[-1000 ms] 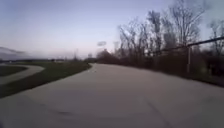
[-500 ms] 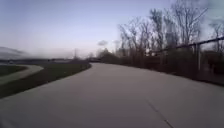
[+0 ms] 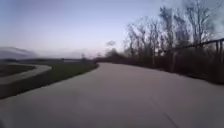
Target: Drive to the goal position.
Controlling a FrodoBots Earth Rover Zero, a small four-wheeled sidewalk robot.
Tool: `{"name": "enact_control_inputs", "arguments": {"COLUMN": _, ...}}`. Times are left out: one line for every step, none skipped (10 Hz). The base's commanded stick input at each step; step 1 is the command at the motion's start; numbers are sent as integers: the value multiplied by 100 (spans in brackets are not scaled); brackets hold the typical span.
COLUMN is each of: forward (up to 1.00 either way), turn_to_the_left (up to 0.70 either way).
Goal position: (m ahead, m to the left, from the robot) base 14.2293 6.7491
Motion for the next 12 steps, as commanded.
{"name": "enact_control_inputs", "arguments": {"forward": 100, "turn_to_the_left": 0}}
{"name": "enact_control_inputs", "arguments": {"forward": 100, "turn_to_the_left": 0}}
{"name": "enact_control_inputs", "arguments": {"forward": 100, "turn_to_the_left": 0}}
{"name": "enact_control_inputs", "arguments": {"forward": 100, "turn_to_the_left": 0}}
{"name": "enact_control_inputs", "arguments": {"forward": 100, "turn_to_the_left": 0}}
{"name": "enact_control_inputs", "arguments": {"forward": 100, "turn_to_the_left": 0}}
{"name": "enact_control_inputs", "arguments": {"forward": 100, "turn_to_the_left": 0}}
{"name": "enact_control_inputs", "arguments": {"forward": 100, "turn_to_the_left": 0}}
{"name": "enact_control_inputs", "arguments": {"forward": 100, "turn_to_the_left": 0}}
{"name": "enact_control_inputs", "arguments": {"forward": 100, "turn_to_the_left": 0}}
{"name": "enact_control_inputs", "arguments": {"forward": 100, "turn_to_the_left": 0}}
{"name": "enact_control_inputs", "arguments": {"forward": 100, "turn_to_the_left": 0}}
